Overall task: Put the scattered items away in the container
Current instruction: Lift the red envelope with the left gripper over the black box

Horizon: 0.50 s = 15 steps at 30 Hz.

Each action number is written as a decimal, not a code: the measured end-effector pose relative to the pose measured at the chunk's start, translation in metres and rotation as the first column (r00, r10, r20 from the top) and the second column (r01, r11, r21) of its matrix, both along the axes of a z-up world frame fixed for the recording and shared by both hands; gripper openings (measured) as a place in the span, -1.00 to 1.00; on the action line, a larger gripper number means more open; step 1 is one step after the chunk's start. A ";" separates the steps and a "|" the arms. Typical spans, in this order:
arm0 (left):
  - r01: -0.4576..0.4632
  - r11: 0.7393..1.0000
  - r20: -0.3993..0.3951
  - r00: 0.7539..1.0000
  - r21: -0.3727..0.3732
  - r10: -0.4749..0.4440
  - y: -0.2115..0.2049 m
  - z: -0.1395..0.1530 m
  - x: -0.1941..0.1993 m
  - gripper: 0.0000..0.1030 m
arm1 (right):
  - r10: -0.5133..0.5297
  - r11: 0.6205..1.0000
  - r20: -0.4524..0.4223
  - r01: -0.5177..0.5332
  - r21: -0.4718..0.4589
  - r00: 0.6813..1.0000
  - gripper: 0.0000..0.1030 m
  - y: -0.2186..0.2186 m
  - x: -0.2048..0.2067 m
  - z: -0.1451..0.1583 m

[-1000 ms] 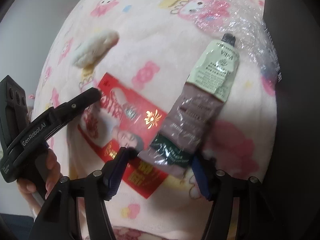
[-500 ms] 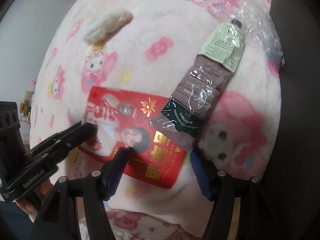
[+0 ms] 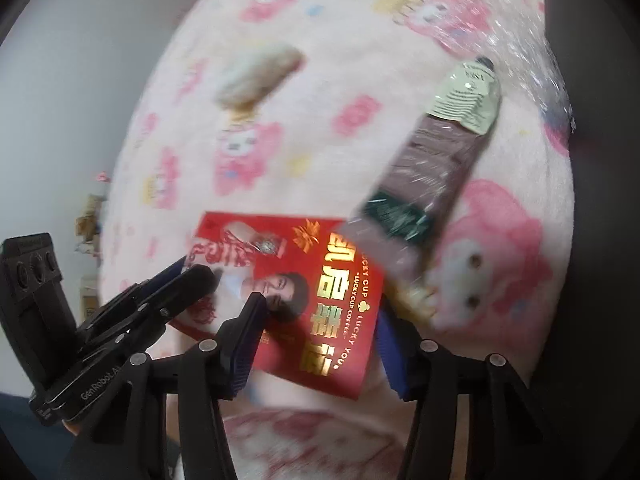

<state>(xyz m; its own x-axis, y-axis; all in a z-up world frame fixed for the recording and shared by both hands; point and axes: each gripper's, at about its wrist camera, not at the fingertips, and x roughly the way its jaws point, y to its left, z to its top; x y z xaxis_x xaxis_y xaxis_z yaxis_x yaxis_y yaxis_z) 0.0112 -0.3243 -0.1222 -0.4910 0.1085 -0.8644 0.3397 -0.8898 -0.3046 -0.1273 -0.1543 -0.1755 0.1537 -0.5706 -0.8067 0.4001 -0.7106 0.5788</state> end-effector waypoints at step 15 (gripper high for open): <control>0.051 0.999 -0.118 0.992 -0.020 -0.053 0.069 0.075 0.012 -0.40 | -0.055 0.994 -0.169 0.037 -0.106 0.984 -0.06 0.070 0.031 0.097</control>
